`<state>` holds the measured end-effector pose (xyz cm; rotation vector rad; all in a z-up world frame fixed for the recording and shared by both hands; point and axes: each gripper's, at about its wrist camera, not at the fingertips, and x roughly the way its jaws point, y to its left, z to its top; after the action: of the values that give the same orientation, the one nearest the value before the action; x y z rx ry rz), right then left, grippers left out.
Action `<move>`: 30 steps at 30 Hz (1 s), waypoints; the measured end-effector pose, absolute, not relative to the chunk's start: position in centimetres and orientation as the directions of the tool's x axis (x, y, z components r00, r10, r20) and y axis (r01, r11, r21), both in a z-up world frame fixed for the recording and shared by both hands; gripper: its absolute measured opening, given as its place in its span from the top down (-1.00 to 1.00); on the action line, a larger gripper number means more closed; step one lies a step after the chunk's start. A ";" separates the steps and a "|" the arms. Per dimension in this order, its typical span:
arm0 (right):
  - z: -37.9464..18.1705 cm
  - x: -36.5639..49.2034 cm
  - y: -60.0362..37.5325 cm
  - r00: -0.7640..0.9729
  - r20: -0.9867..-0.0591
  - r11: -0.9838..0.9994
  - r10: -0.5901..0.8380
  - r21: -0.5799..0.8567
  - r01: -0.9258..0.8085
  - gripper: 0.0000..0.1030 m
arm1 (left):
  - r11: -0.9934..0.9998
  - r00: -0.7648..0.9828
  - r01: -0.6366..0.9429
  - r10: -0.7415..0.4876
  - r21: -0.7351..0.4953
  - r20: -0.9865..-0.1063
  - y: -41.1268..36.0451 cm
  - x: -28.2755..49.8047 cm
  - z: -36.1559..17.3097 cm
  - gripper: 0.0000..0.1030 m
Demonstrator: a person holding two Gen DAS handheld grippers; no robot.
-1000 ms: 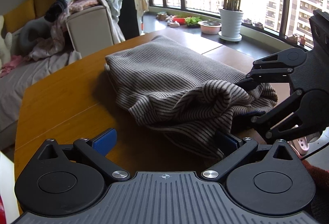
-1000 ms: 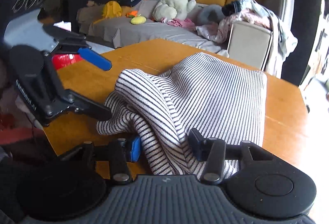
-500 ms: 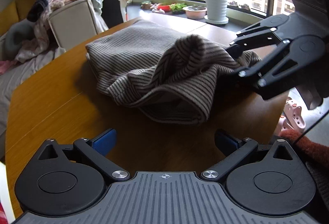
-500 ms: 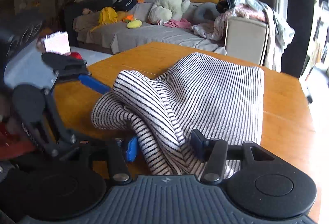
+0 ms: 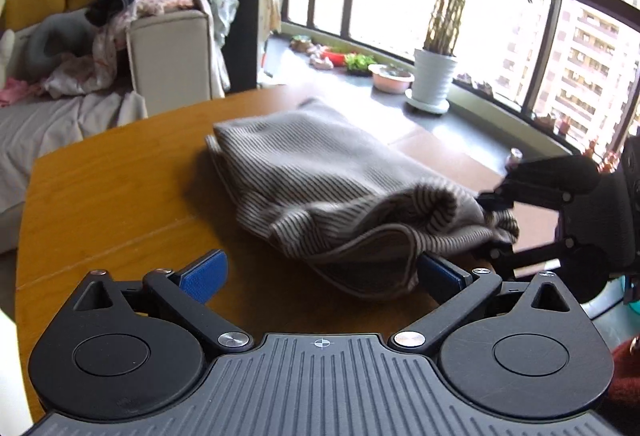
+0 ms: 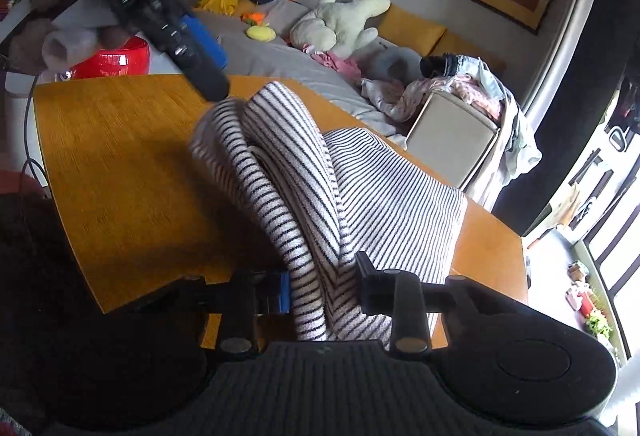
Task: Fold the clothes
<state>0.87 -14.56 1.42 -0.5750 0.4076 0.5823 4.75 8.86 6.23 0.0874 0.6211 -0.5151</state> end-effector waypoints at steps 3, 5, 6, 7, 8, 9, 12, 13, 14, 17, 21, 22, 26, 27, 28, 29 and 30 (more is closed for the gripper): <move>2.7 1.1 -15.0 0.739 -0.538 0.678 0.406 -0.365 -0.638 0.45 | 0.887 0.726 0.444 -0.440 -0.129 -0.529 9.4 7.5 7.5 -0.29; 4.1 0.9 -15.5 0.727 -0.550 0.660 0.411 -0.370 -0.654 0.45 | 0.875 0.712 0.448 -0.474 -0.185 -0.519 8.8 10.1 7.4 -0.27; 4.9 0.7 -15.8 0.723 -0.554 0.652 0.414 -0.374 -0.660 0.45 | 0.868 0.697 0.458 -0.485 -0.193 -0.528 8.1 11.5 7.0 -0.27; 5.8 0.4 -16.0 0.716 -0.560 0.638 0.417 -0.381 -0.669 0.45 | 0.861 0.681 0.469 -0.494 -0.196 -0.540 7.3 12.9 6.5 -0.27; 6.7 0.2 -16.2 0.709 -0.567 0.624 0.420 -0.387 -0.679 0.46 | 0.855 0.660 0.482 -0.499 -0.194 -0.561 6.5 14.0 5.7 -0.24; 7.7 0.0 -16.3 0.705 -0.572 0.603 0.420 -0.406 -0.687 0.46 | 0.846 0.632 0.499 -0.503 -0.187 -0.589 5.8 15.0 4.6 -0.22; 11.7 0.2 -16.5 0.711 -0.567 0.544 0.415 -0.472 -0.694 0.47 | 0.824 0.562 0.537 -0.508 -0.178 -0.653 4.9 16.5 1.8 -0.22; 13.1 1.0 -16.5 0.710 -0.562 0.537 0.424 -0.476 -0.697 0.47 | 0.816 0.542 0.548 -0.515 -0.185 -0.665 5.0 16.8 1.0 -0.27; 14.6 2.5 -16.6 0.705 -0.556 0.541 0.440 -0.462 -0.703 0.47 | 0.806 0.525 0.552 -0.534 -0.212 -0.663 5.3 17.0 0.5 -0.35; 15.6 8.6 -16.2 0.665 -0.568 0.554 0.484 -0.390 -0.736 0.47 | 0.781 0.492 0.559 -0.582 -0.278 -0.648 6.4 17.4 -0.4 -0.35; 11.8 18.3 -14.8 0.588 -0.621 0.574 0.519 -0.256 -0.778 0.42 | 0.779 0.494 0.572 -0.576 -0.256 -0.651 6.4 17.6 -0.4 -0.33; 10.3 19.8 -14.4 0.565 -0.642 0.576 0.518 -0.227 -0.785 0.38 | 0.783 0.493 0.567 -0.572 -0.256 -0.656 6.5 17.6 -0.3 -0.31; 5.7 23.2 -14.1 0.533 -0.666 0.620 0.521 -0.134 -0.773 0.25 | 0.832 0.568 0.517 -0.508 -0.201 -0.648 8.5 17.0 1.6 -0.28; 5.5 23.5 -14.6 0.531 -0.658 0.638 0.534 -0.097 -0.764 0.23 | 0.845 0.594 0.503 -0.492 -0.184 -0.637 9.2 16.8 2.3 -0.31; 5.3 23.8 -15.3 0.525 -0.648 0.660 0.552 -0.045 -0.750 0.20 | 0.851 0.615 0.493 -0.488 -0.181 -0.619 9.8 16.6 3.2 -0.34; 5.1 23.8 -16.0 0.525 -0.637 0.676 0.564 -0.008 -0.737 0.19 | 0.851 0.636 0.492 -0.497 -0.185 -0.591 10.1 16.4 4.3 -0.39; 5.1 23.8 -16.6 0.527 -0.626 0.686 0.575 0.017 -0.727 0.18 | 0.849 0.655 0.493 -0.507 -0.191 -0.560 10.4 16.2 5.4 -0.40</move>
<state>23.79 -16.56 5.06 -0.2598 0.6450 0.7885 16.24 10.41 5.37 -0.0224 0.6416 -0.5667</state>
